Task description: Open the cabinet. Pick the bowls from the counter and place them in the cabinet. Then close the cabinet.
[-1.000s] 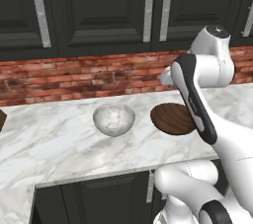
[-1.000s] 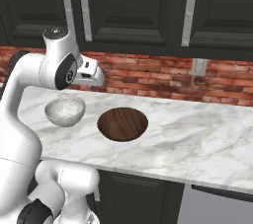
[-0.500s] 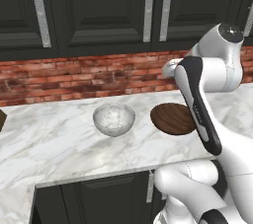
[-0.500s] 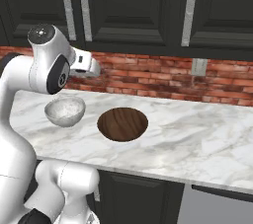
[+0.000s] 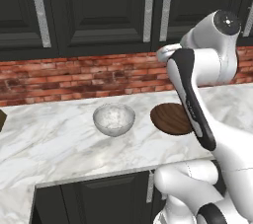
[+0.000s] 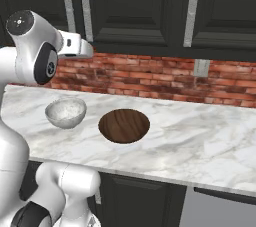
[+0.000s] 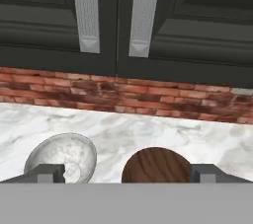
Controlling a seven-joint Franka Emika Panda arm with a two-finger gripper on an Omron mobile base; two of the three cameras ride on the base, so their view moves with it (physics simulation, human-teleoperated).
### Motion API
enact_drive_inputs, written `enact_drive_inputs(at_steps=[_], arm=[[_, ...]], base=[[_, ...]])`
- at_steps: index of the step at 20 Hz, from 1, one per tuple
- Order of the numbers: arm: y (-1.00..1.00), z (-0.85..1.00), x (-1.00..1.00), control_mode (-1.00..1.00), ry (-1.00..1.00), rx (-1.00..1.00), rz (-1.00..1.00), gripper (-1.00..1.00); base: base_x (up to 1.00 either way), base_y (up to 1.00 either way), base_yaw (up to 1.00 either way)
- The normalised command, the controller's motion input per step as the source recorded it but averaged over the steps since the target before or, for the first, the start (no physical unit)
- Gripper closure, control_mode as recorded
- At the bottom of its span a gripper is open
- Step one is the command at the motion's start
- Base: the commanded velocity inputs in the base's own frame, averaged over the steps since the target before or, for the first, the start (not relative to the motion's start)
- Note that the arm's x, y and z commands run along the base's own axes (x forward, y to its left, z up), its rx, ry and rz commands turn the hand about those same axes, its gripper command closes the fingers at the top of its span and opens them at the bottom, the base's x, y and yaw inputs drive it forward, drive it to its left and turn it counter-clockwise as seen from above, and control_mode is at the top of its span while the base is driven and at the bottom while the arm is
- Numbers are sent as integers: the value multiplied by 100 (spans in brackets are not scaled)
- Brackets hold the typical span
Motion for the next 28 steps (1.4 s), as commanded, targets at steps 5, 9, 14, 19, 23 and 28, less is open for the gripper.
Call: enact_drive_inputs(at_steps=[5,9,14,19,23,28], arm=[[4,62,35,-100,0,-5,3,-100],[-1,47,27,-100,0,0,2,-100],[0,24,15,-100,-8,0,1,-100],[0,4,29,-100,-12,0,0,-100],[0,0,52,-100,-1,0,0,-100],[-5,0,47,-100,0,3,0,-100]], base=[[0,0,0],[0,0,0],[0,0,0],[0,0,0],[0,0,0],[0,0,0]])
